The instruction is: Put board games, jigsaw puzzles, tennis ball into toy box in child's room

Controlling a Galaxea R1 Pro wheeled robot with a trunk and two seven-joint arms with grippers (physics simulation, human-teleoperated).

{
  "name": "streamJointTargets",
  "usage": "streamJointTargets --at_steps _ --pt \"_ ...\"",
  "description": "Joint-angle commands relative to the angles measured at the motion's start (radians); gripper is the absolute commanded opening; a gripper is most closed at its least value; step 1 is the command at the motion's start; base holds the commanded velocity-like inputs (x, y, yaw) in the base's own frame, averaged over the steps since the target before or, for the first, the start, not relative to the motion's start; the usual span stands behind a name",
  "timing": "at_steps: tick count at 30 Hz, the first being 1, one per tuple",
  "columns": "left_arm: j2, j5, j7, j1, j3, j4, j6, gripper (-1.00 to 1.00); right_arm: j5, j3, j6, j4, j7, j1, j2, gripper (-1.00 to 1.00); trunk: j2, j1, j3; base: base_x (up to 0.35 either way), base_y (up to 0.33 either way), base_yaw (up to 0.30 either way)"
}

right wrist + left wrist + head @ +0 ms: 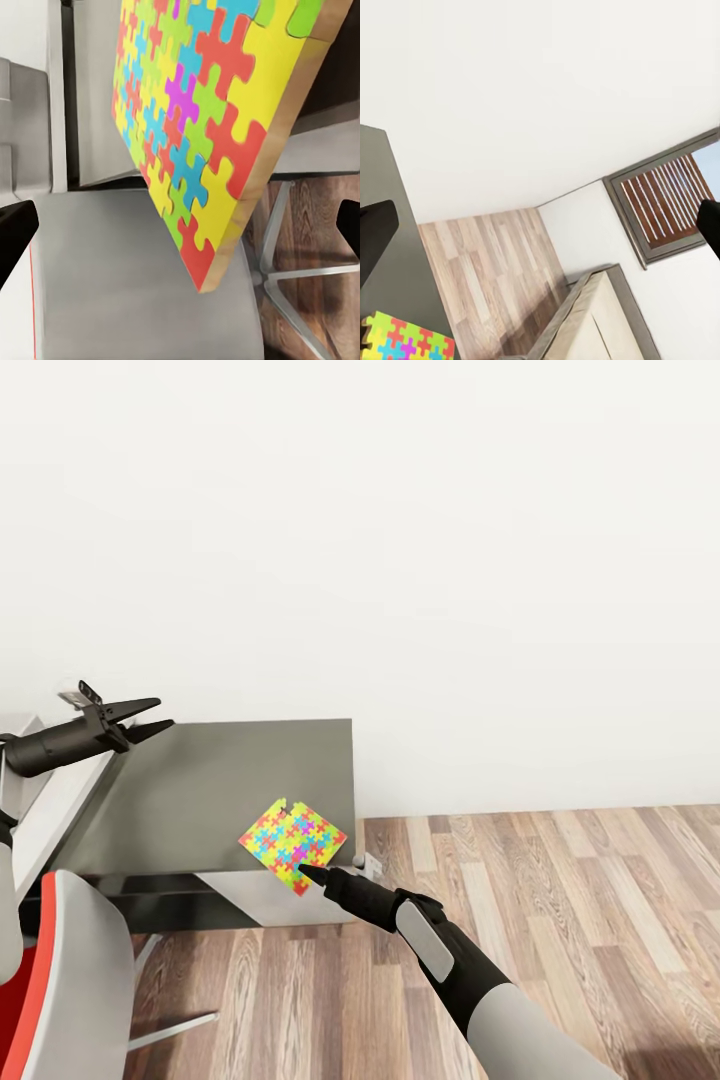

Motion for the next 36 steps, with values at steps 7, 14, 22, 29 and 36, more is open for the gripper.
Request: streamJointTargets --at_steps 7,14,22,29,36 --pt "0.000 -0.005 -0.005 -0.001 0.003 0.000 0.011 1.00 -0.007 0.000 0.005 0.000 0.000 -0.001 0.000 1.00 -0.001 0.000 -0.001 0.055 0.000 0.000" --pt "0.000 -0.005 -0.005 0.000 0.003 0.000 0.011 1.00 -0.008 0.000 0.005 0.000 0.000 -0.001 0.000 1.00 -0.001 0.000 -0.001 0.011 0.000 0.000" --pt "0.000 -0.005 -0.005 0.000 0.003 0.000 0.011 1.00 -0.008 0.000 0.005 0.000 0.000 -0.001 0.000 1.00 -0.001 0.000 -0.001 0.001 0.000 0.000" --pt "0.000 -0.005 -0.005 0.000 0.004 0.000 0.011 1.00 -0.008 0.000 0.005 0.000 0.000 -0.001 0.000 1.00 -0.001 0.000 -0.001 0.000 0.037 0.000" --pt "0.000 -0.005 -0.005 0.000 0.004 0.000 0.011 1.00 -0.008 0.000 0.005 0.001 0.000 -0.001 0.000 1.00 -0.001 0.000 -0.001 0.000 0.057 0.000"
